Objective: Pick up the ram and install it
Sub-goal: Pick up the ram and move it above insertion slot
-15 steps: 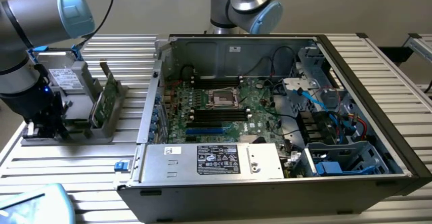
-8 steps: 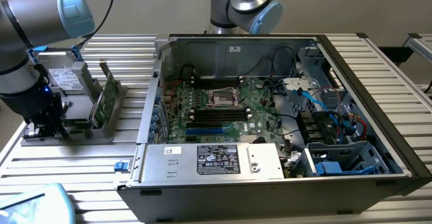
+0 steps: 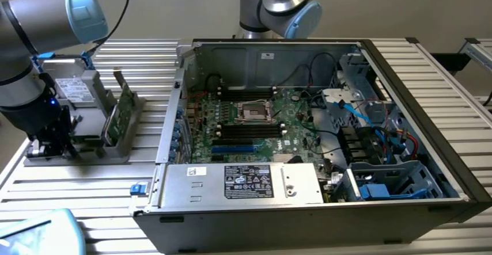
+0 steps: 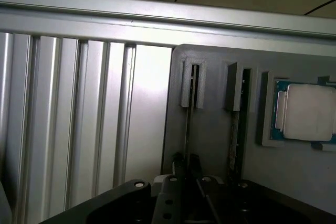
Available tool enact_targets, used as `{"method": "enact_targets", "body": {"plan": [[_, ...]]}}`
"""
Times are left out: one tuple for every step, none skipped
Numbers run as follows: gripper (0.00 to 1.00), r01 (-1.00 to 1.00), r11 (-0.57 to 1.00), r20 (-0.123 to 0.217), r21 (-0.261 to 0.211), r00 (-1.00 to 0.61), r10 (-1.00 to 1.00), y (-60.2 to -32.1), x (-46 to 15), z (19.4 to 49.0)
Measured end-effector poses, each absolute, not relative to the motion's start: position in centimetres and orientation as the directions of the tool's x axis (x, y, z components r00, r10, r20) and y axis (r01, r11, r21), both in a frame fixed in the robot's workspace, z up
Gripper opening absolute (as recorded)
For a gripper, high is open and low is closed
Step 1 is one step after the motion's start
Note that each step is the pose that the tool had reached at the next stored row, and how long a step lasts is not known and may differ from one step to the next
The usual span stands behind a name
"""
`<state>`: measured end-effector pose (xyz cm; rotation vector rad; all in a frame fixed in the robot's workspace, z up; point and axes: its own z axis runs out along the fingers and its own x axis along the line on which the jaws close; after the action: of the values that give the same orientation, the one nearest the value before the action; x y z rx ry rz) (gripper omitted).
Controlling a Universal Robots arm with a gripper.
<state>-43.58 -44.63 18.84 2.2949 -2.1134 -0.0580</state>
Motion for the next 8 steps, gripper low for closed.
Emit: {"method": "enact_targets", "body": {"plan": [[0.14, -0.996, -0.082, -0.013, 0.041, 0.082, -0.997, -44.64, -43.58, 18.84], [0.14, -0.996, -0.082, -0.013, 0.041, 0.082, -0.997, -44.63, -43.57, 18.84], [0.14, -0.996, -0.082, -0.013, 0.041, 0.082, -0.997, -44.64, -43.58, 18.84], [0.14, -0.996, -0.082, -0.013, 0.041, 0.082, -0.997, -44.64, -43.57, 18.84], [0.14, -0.996, -0.082, -0.013, 0.041, 0.082, -0.997, -44.63, -43.57, 18.86], [0.14, -0.996, -0.082, -0.013, 0.041, 0.082, -0.997, -44.63, -43.56, 18.91], [0.14, -0.996, -0.082, -0.013, 0.041, 0.082, -0.997, -44.63, -43.56, 19.00], [0.14, -0.996, -0.082, -0.013, 0.041, 0.082, -0.997, -44.63, -43.55, 19.10]]}}
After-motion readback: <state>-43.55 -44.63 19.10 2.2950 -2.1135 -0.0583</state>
